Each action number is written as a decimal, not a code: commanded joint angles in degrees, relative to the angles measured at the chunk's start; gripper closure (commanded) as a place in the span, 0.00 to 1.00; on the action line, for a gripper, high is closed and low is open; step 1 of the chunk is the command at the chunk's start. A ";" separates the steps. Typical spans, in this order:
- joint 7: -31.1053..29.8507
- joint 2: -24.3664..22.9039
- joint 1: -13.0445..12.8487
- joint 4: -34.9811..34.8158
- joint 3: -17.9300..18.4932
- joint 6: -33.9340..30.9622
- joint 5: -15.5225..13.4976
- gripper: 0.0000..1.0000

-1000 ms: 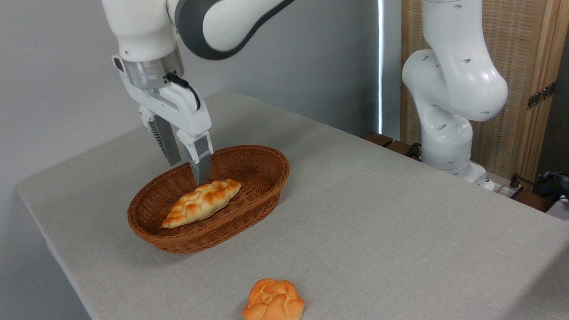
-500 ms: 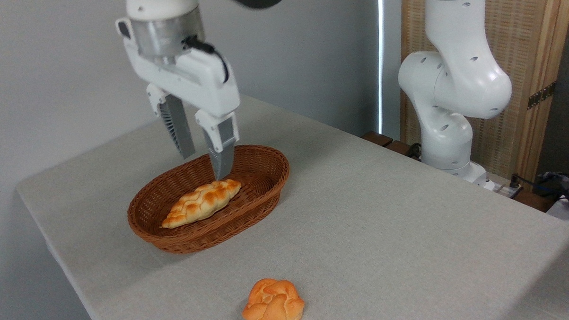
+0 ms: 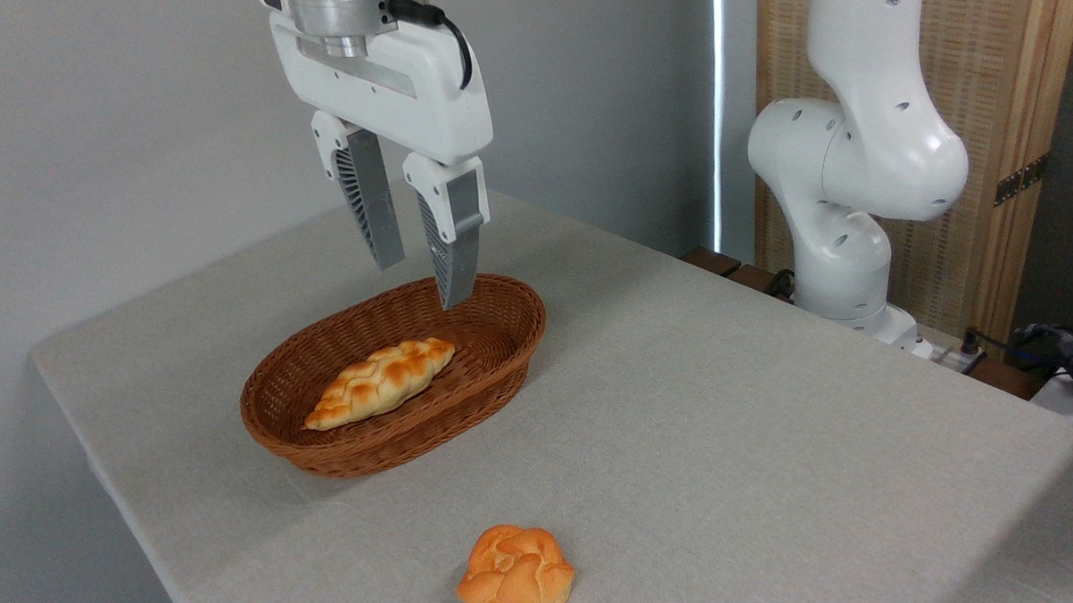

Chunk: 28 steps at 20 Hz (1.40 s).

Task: Put bread into the basket

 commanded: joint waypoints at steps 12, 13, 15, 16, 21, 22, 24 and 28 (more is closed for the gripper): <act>-2.21 1.07 -1.77 1.41 -0.75 -2.33 2.53 0.00; -2.12 1.07 -1.77 1.15 -0.49 -2.33 2.53 0.00; -2.30 0.98 -2.20 0.88 0.04 -2.42 2.53 0.00; -2.21 0.98 -2.55 0.80 0.47 -2.42 2.53 0.00; -1.42 1.07 -6.07 0.80 5.66 -2.33 2.44 0.00; -1.42 1.07 -5.98 0.79 5.66 -2.33 2.44 0.00; -1.42 1.16 -5.90 0.79 5.66 -2.33 2.36 0.00; -1.42 1.24 -5.72 0.79 5.31 -2.16 2.01 0.00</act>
